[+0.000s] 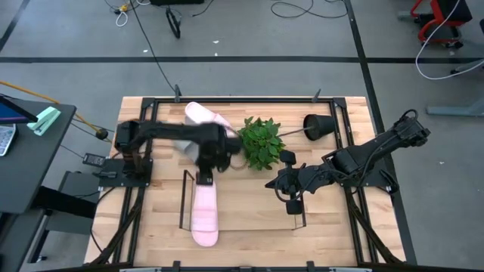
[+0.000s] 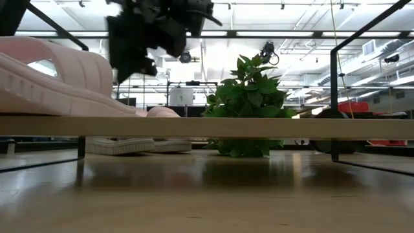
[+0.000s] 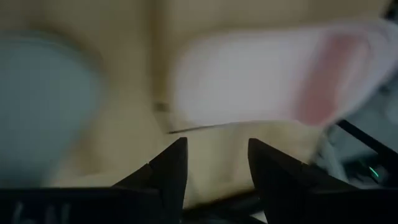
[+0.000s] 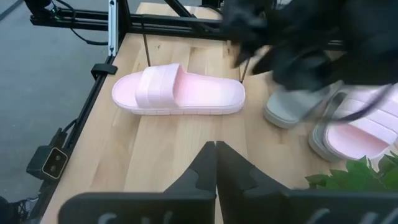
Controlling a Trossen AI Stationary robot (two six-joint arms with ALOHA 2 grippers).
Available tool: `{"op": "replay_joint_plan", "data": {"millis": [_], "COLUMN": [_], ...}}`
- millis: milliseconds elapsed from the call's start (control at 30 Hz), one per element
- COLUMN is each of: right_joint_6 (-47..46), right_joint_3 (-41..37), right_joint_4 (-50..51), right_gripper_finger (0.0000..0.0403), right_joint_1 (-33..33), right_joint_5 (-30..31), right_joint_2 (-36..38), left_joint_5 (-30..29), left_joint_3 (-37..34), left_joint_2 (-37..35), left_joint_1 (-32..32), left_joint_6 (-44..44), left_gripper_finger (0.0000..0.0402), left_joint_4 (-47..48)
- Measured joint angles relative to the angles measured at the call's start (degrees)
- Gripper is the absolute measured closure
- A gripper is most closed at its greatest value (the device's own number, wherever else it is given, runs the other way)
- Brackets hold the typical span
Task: Pick and place slides into the shelf
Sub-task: Put the pink slipper on the shelf
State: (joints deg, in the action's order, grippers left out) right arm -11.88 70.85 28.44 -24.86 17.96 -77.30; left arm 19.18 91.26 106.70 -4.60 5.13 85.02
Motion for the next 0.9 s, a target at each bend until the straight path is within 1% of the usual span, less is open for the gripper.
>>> {"op": "replay_joint_plan", "data": {"millis": [67,167,233,433,600,667,800,900], "right_joint_6": [0.15,1.22,1.88,5.57,9.77,11.31,13.24,14.89], "right_joint_3": [0.0,0.0,0.0,0.0,0.0,0.0,0.0,0.0], "right_joint_4": [0.1,0.22,0.2,0.25,0.56,0.7,0.7,0.7], "right_gripper_finger": [0.0398,0.0396,0.0397,0.04,0.04,0.0401,0.0399,0.04], "right_joint_1": [0.0,0.47,1.22,3.74,5.86,6.77,9.29,11.31], "right_joint_5": [0.0,-0.02,0.43,5.11,9.97,11.59,12.09,12.09], "right_joint_2": [0.0,0.0,0.0,0.0,0.0,0.0,0.0,0.0], "left_joint_5": [-3.07,-5.77,-6.52,-6.57,-6.65,-8.1,-10.51,-10.72], "left_joint_3": [1.47,4.46,6.51,12.33,12.46,12.46,12.42,12.42], "left_joint_2": [-1.49,-3.36,-4.17,-4.38,-4.15,-3.64,-2.97,-2.09], "left_joint_1": [-2.9,-7.22,-9.8,-16.05,-20.59,-22.28,-25.6,-27.99], "left_joint_6": [-0.68,-1.91,-2.49,-2.68,-3.57,-4.9,-8.91,-14.83], "left_gripper_finger": [0.0228,0.0229,0.023,0.0229,0.0228,0.0229,0.0229,0.0228], "left_joint_4": [-0.67,-2.01,-3.26,-5.9,-9.0,-9.49,-10.64,-12.1]}}
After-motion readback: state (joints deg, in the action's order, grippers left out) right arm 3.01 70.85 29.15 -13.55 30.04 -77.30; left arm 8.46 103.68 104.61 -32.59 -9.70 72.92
